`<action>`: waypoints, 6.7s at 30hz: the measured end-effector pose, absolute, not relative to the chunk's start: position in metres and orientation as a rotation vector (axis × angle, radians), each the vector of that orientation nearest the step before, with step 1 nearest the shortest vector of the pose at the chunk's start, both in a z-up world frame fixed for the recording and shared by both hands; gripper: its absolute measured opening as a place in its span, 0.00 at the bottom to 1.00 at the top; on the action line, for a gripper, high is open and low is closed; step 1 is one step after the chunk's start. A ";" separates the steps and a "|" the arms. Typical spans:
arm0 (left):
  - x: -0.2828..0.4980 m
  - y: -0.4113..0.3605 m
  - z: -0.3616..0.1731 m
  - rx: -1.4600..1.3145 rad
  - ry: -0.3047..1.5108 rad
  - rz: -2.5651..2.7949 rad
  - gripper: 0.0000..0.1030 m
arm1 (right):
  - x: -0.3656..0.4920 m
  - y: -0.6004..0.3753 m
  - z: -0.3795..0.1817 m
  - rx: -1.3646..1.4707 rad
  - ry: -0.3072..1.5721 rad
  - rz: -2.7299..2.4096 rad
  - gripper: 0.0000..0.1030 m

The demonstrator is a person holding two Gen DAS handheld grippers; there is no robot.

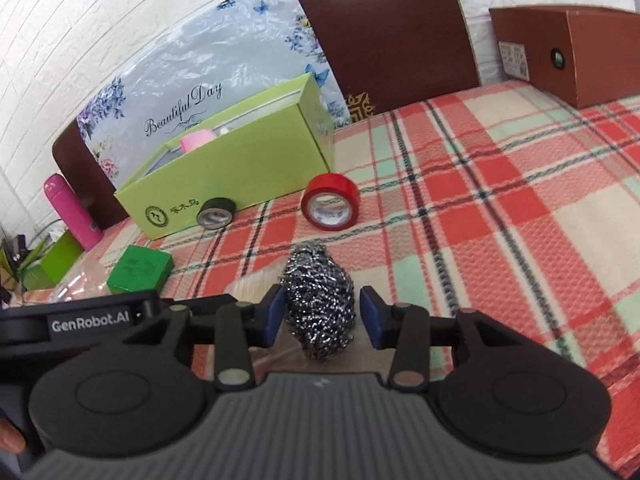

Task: Organize objects
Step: 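Grasp the toothpick bundle with the left tool while the right grasps the steel wool, then lower toothpicks and steel wool into the lime-green box and open both tools, then grasp the tan box with the left tool while the right grasps the green box, then lower tan box and green box into the lime-green box, open both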

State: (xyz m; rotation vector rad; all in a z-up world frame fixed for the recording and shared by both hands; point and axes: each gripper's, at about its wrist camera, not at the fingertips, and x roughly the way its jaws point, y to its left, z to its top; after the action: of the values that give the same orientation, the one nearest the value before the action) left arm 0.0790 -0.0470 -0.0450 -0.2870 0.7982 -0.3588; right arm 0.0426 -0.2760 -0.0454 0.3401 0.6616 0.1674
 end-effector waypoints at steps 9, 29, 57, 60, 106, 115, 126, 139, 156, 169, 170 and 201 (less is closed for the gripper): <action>0.078 -0.042 -0.044 -0.191 0.828 -0.433 0.07 | 0.038 -0.268 -0.039 0.203 0.619 0.158 0.29; 0.072 -0.035 -0.041 -0.077 0.832 -0.328 0.63 | 0.038 -0.248 -0.044 0.065 0.649 0.198 0.53; 0.155 0.025 0.074 -0.183 0.546 -0.286 0.20 | 0.124 -0.186 0.051 -0.087 0.371 0.372 0.34; 0.184 0.036 0.075 -0.166 0.553 -0.240 0.20 | 0.151 -0.178 0.055 -0.076 0.367 0.366 0.34; 0.081 0.047 -0.003 -0.246 0.698 -0.210 0.70 | 0.064 -0.211 -0.024 0.042 0.528 0.271 1.00; 0.116 0.045 -0.016 -0.215 0.661 -0.128 0.70 | 0.037 -0.214 -0.031 0.060 0.557 0.257 1.00; 0.122 0.004 -0.034 -0.217 0.768 -0.312 0.70 | 0.037 -0.217 -0.037 0.072 0.577 0.249 1.00; 0.077 0.087 -0.024 -0.269 0.684 -0.127 0.75 | 0.080 -0.150 -0.040 -0.080 0.556 0.421 0.98; 0.115 0.059 -0.044 -0.174 0.741 -0.195 0.37 | 0.084 -0.178 -0.053 -0.090 0.654 0.345 0.59; 0.081 -0.003 -0.043 -0.097 0.759 -0.329 0.54 | 0.032 -0.221 -0.049 -0.063 0.668 0.242 0.60; 0.082 -0.003 -0.042 -0.102 0.763 -0.330 0.54 | 0.032 -0.221 -0.048 -0.067 0.665 0.240 0.62; 0.153 0.003 0.065 -0.177 0.552 -0.348 0.31 | 0.114 -0.205 0.036 -0.079 0.406 0.305 0.58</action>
State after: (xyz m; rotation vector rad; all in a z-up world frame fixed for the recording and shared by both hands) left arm 0.1530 0.0031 0.0652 -0.1765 0.5521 -0.3481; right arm 0.1139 -0.2050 0.0356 -0.0795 0.4064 0.3052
